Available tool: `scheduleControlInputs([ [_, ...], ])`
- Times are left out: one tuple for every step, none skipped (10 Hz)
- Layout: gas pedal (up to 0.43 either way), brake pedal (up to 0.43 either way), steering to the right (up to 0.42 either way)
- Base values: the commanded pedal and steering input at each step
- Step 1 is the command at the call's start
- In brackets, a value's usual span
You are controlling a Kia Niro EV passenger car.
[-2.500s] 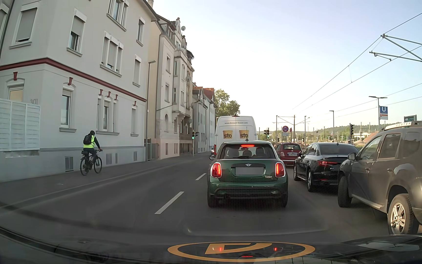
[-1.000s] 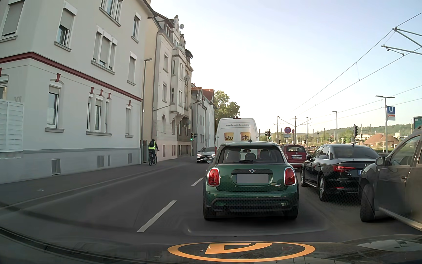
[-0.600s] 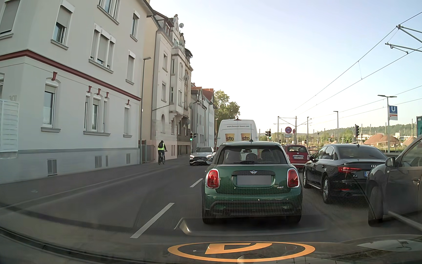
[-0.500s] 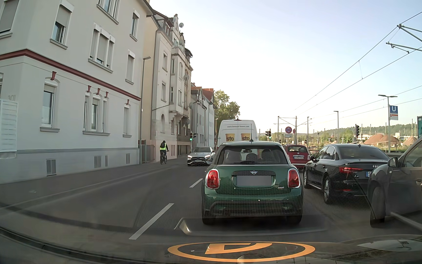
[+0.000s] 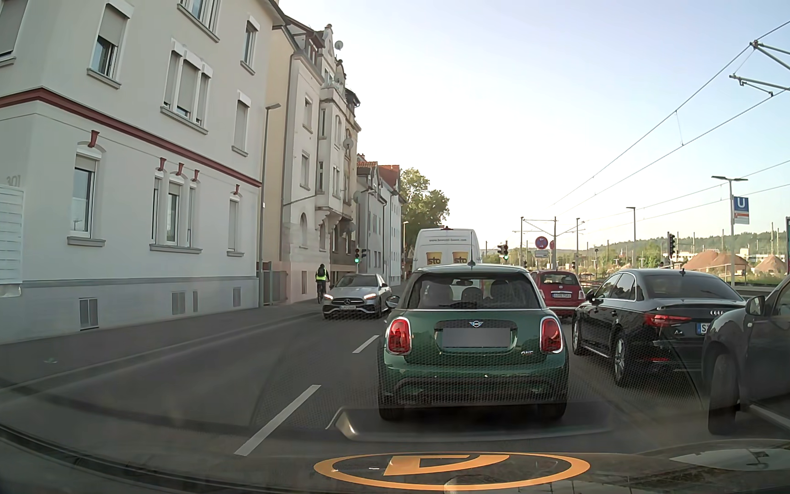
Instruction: Follow the waypoints while adhering to traffic rules and regulations
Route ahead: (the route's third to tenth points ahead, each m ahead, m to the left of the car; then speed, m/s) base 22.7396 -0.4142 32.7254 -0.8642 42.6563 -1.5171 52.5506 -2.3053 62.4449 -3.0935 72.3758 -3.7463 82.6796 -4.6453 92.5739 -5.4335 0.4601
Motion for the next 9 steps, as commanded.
scheduleControlInputs([
  [0.000,0.159,0.003],
  [0.000,0.134,0.003],
  [0.000,0.018,0.003],
  [0.000,0.000,0.003],
  [0.000,0.000,0.003],
  [0.000,0.000,0.003],
  [0.118,0.000,0.003],
  [0.138,0.000,0.003],
  [0.157,0.000,0.003],
])
